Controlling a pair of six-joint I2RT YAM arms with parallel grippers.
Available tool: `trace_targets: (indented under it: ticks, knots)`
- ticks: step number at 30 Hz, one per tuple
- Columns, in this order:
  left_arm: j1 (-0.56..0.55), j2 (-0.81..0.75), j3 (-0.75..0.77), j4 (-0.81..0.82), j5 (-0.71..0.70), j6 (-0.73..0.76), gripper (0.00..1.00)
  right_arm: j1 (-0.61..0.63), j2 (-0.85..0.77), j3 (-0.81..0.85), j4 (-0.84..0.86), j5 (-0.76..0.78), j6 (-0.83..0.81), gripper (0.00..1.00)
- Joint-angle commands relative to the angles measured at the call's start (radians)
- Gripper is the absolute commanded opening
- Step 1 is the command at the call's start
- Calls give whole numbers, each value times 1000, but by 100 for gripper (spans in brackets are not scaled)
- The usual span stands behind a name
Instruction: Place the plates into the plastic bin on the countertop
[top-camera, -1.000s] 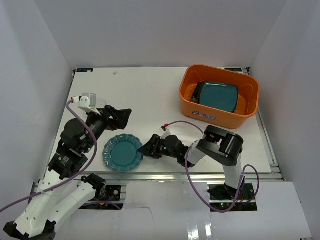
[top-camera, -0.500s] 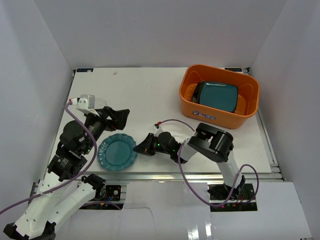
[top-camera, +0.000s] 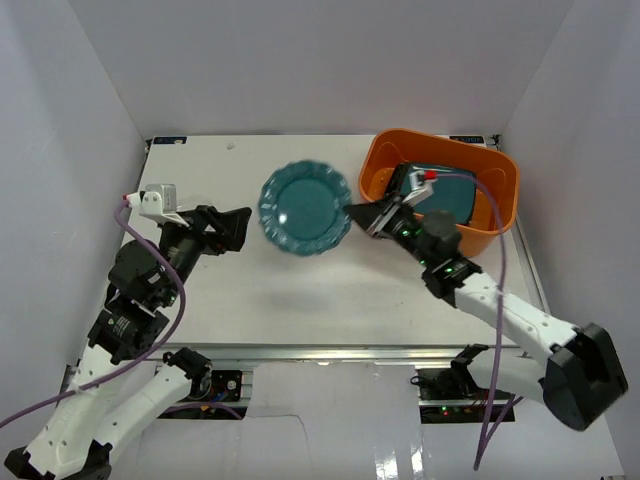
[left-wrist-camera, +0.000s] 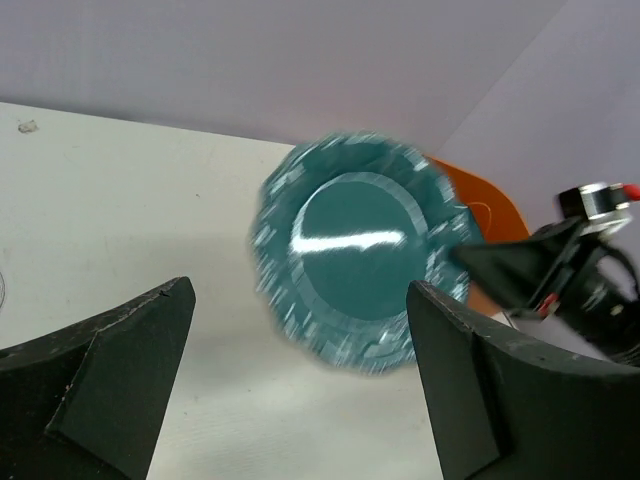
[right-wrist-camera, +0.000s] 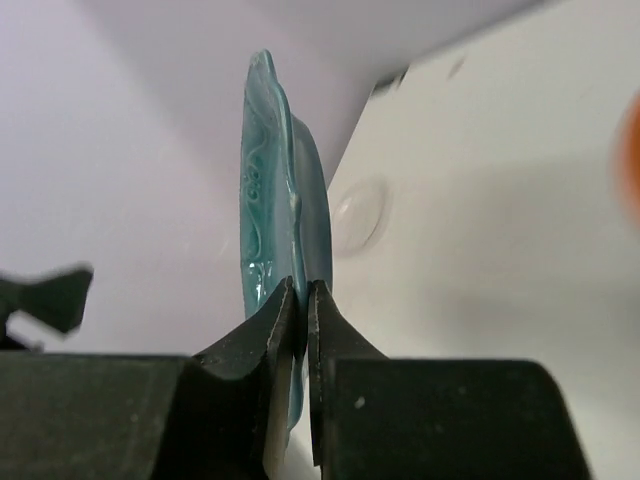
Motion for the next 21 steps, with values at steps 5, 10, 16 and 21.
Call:
trace_targets:
  ticks: [5,10,16,21]
  knots:
    - [-2,100,-24,31,-34,-91,98,-564,-133,157,-152,-162,-58,8]
    - [-2,178,-38,94,4,-130,98,-874,-48,174,-155,-333,-25,8]
    - [2,292,-51,112,-54,-148,98,-974,47,160,-138,-361,-29,8]
    - [94,375,-102,120,-103,-208,98,-985,61,82,-107,-347,-21,8]
